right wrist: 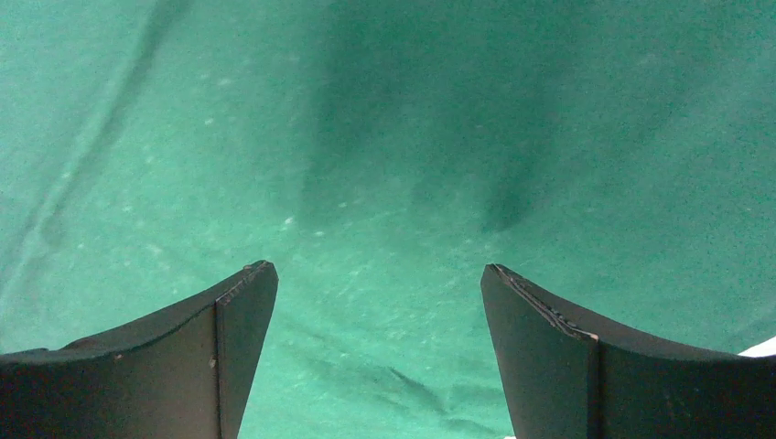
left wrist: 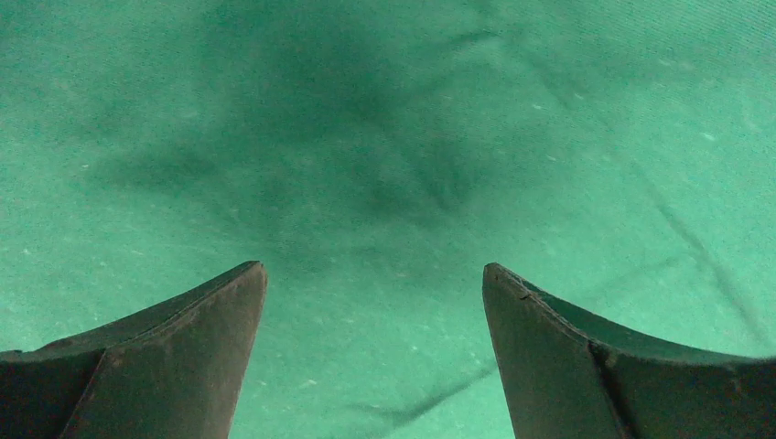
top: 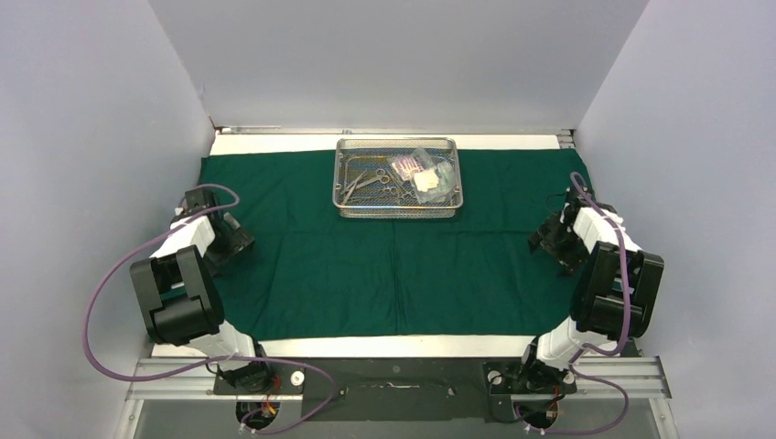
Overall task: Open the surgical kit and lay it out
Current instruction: Smooth out the surgical kit at the center of the board.
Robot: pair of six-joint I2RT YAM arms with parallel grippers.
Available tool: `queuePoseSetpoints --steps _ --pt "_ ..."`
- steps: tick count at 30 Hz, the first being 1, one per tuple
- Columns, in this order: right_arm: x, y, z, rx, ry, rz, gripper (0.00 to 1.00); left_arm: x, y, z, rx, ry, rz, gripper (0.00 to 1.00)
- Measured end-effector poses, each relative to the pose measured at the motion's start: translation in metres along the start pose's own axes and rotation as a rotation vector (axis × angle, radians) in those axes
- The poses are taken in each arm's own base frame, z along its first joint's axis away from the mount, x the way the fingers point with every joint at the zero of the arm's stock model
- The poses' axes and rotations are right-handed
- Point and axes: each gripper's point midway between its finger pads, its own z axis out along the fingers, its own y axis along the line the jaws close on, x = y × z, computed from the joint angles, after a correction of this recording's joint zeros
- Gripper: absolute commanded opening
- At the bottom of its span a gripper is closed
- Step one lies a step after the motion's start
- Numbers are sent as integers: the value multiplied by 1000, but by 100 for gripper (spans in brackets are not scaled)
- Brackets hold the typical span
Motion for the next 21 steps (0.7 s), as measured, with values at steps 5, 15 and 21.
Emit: queuePoseSetpoints --steps 5,15,21 --pt "2 -17 13 18 -1 52 80 4 17 13 -47 -16 -59 85" --pt "7 -35 25 44 -25 119 80 -1 40 19 -150 -66 -141 85" --pt "-4 -64 27 96 -41 210 80 -3 46 20 -184 -83 -176 85"
